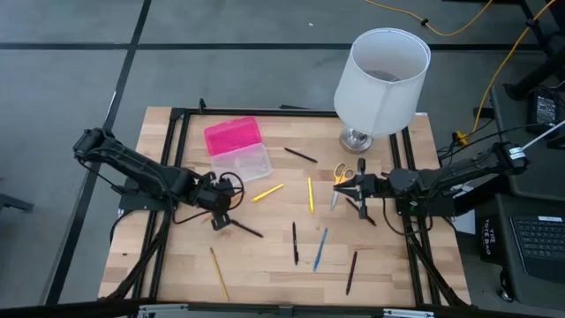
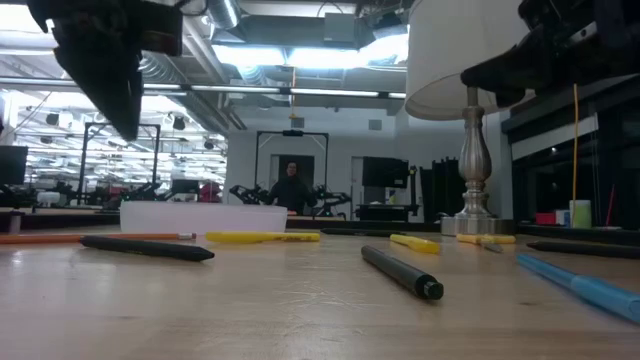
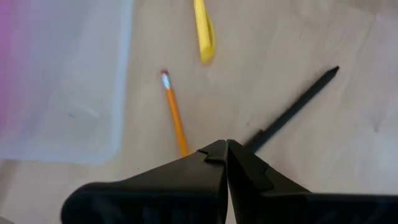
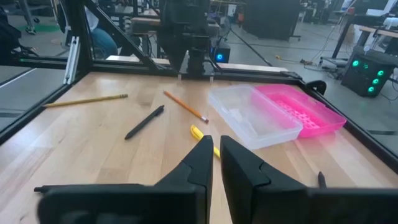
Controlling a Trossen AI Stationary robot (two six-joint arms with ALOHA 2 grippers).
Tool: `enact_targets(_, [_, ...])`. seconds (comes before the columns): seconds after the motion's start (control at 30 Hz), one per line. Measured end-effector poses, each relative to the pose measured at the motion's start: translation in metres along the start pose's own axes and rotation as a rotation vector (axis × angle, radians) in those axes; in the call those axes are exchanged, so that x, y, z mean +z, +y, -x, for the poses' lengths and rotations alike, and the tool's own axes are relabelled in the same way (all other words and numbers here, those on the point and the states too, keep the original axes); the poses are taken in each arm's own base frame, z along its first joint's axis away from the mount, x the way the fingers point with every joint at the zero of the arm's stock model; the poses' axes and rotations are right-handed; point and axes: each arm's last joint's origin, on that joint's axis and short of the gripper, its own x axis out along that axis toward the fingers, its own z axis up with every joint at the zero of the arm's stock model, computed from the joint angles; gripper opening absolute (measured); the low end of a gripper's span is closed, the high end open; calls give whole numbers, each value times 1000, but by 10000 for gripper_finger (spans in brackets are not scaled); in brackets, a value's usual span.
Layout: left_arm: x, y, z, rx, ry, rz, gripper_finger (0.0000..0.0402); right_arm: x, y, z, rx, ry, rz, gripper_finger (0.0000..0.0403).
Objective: Pick & place school supplies into a supply box
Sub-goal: Put the orange pencil into the pink supply box
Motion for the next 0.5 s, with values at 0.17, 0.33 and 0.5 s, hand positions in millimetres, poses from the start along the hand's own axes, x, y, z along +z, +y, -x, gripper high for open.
enact_targets(0.17, [2,2,-5,18,19,27,4,-1,0,-1,0,3,1,37])
enact_targets(0.33, [3,8,-9,57,63,88,17,-1,0,-1,0,4,-8,37])
enact_targets(0.5, [0,19,-11,138,117,223,53,-1,0,-1,0,4,-10,37])
